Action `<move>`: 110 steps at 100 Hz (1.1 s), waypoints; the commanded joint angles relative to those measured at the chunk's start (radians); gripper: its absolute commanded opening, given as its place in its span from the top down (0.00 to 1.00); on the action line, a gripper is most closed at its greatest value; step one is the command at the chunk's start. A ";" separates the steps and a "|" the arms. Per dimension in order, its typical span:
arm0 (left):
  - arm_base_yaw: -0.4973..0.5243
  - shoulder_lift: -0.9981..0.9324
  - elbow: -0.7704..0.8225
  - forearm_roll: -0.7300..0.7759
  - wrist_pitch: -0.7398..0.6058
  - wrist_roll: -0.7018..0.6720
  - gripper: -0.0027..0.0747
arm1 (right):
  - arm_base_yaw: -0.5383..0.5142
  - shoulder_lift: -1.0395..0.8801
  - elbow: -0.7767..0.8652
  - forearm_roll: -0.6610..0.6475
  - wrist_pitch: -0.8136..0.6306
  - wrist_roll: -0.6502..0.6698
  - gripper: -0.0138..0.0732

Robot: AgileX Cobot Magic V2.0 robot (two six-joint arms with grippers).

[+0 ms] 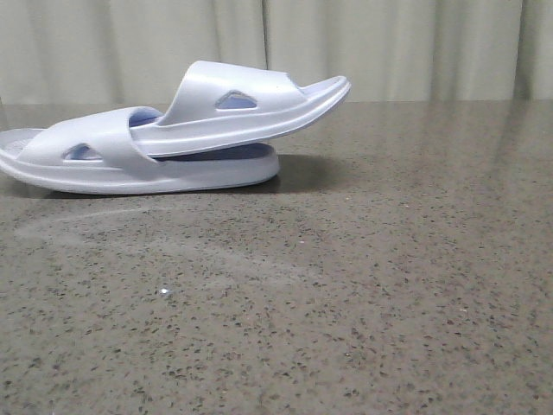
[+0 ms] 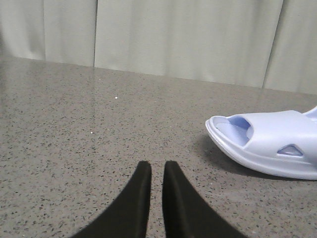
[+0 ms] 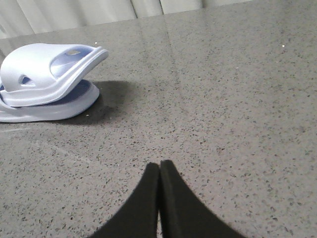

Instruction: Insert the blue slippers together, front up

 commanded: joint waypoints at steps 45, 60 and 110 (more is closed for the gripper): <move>0.002 0.008 0.009 -0.008 -0.069 -0.007 0.95 | 0.002 -0.024 -0.017 -0.366 -0.216 0.242 0.93; 0.002 0.008 0.009 -0.008 -0.069 -0.007 0.95 | -0.060 -0.081 0.037 -1.008 -0.261 0.841 0.93; 0.002 0.008 0.009 -0.008 -0.069 -0.007 0.95 | -0.320 -0.464 0.239 -1.265 -0.177 1.017 0.93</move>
